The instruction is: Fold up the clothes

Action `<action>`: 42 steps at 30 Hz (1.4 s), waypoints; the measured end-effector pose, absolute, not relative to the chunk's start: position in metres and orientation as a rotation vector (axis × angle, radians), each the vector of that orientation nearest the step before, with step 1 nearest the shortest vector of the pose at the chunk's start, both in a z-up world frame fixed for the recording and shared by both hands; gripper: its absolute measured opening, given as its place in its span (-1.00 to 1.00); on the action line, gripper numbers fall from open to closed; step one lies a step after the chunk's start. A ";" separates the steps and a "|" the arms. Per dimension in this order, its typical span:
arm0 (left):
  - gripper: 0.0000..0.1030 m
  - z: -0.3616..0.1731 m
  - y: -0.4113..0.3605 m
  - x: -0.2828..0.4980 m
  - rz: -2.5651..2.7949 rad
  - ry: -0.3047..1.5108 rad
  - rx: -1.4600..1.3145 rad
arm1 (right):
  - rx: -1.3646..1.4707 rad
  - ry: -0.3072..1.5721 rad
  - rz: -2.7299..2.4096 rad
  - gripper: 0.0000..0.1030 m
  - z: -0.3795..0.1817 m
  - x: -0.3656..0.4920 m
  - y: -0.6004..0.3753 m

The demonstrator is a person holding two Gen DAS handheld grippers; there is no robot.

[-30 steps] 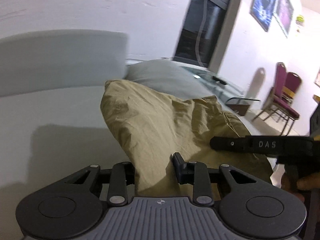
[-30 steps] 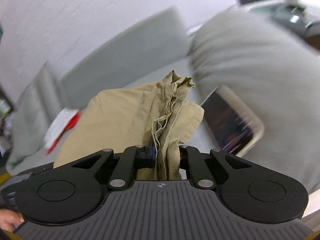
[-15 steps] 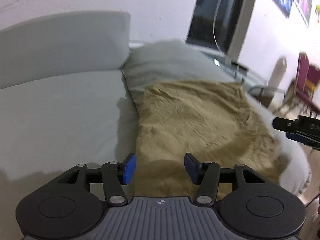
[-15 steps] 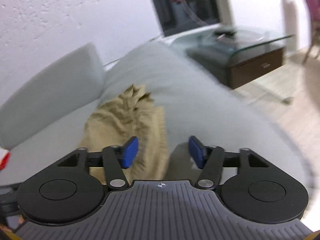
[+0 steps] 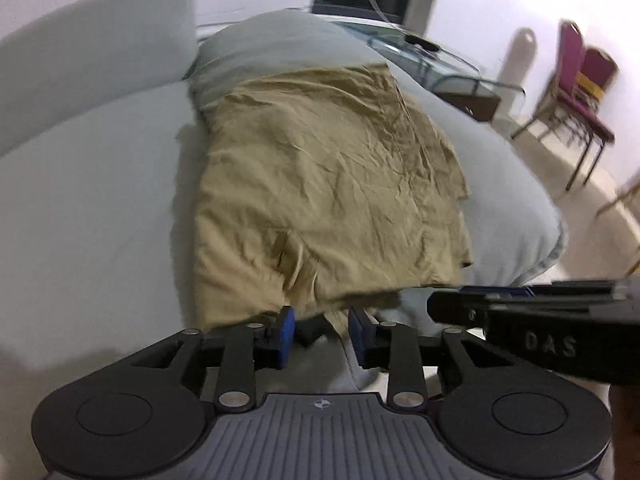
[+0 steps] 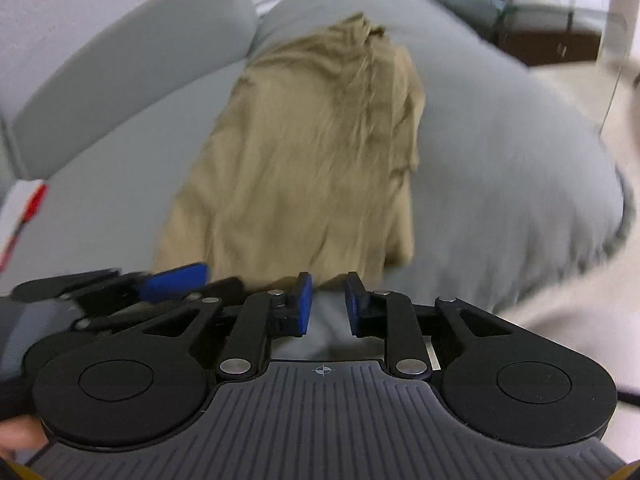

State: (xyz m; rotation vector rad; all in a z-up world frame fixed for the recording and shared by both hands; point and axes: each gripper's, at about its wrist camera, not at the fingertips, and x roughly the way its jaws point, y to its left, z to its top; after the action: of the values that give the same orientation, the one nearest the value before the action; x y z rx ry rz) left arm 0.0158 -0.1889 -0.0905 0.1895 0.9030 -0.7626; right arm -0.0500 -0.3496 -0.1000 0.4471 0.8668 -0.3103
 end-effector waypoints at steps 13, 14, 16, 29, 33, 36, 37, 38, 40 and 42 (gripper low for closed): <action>0.66 0.055 -0.138 -0.039 -0.652 0.756 0.084 | 0.327 0.858 -0.170 0.47 0.072 -0.110 -0.305; 0.67 0.065 -0.137 -0.044 -0.653 0.747 0.083 | 0.296 0.851 -0.169 0.47 0.085 -0.118 -0.298; 0.71 0.082 -0.136 -0.053 -0.656 0.732 0.085 | 0.233 0.842 -0.175 0.51 0.110 -0.132 -0.286; 0.72 0.088 -0.158 -0.077 -0.686 0.863 0.131 | 0.138 0.927 -0.259 0.53 0.161 -0.179 -0.282; 0.72 0.085 -0.158 -0.076 -0.675 0.873 0.138 | 0.156 0.965 -0.257 0.53 0.149 -0.179 -0.284; 0.72 0.088 -0.156 -0.078 -0.672 0.856 0.144 | 0.156 0.956 -0.248 0.53 0.149 -0.179 -0.284; 0.72 0.090 -0.155 -0.078 -0.671 0.850 0.146 | 0.156 0.951 -0.245 0.53 0.149 -0.179 -0.285; 0.72 0.090 -0.155 -0.079 -0.672 0.846 0.148 | 0.155 0.948 -0.242 0.53 0.150 -0.180 -0.284; 0.72 0.091 -0.155 -0.080 -0.675 0.843 0.149 | 0.152 0.944 -0.241 0.53 0.150 -0.181 -0.283; 0.72 0.089 -0.155 -0.081 -0.677 0.851 0.147 | 0.149 0.943 -0.242 0.53 0.150 -0.181 -0.282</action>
State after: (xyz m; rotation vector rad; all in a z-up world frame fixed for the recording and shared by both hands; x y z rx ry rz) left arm -0.0808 -0.1553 0.0893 0.1472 0.8507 -0.6766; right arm -0.1812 -0.2824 0.1502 0.1489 0.9433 -0.2419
